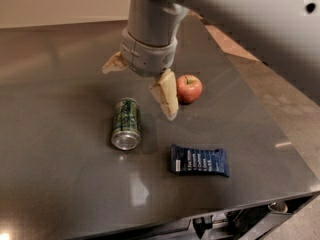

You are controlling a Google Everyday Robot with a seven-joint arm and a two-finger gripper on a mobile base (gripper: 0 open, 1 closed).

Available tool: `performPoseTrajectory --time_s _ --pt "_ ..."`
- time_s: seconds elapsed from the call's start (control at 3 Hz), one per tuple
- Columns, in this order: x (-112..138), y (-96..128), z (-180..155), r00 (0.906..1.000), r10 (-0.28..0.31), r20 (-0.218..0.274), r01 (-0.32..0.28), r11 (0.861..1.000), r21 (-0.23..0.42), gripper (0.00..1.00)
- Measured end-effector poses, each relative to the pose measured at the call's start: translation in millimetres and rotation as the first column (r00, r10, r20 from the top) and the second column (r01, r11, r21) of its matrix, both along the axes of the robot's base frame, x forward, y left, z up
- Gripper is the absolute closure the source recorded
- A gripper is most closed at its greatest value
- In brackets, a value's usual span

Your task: Pick green can

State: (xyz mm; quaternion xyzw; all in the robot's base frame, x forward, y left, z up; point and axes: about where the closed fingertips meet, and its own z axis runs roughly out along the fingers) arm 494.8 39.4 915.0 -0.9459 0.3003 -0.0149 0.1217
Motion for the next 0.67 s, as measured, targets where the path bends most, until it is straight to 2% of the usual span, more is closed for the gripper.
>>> performPoseTrajectory --time_s 0.33,0.67 --pt "-3.0 10.9 -21.8 0.9891 0.147 -0.001 -0.147 0.987 -0.070 0.00" --pt "-5.1 17.6 -40.3 0.9641 0.265 -0.010 -0.264 0.955 -0.134 0.00"
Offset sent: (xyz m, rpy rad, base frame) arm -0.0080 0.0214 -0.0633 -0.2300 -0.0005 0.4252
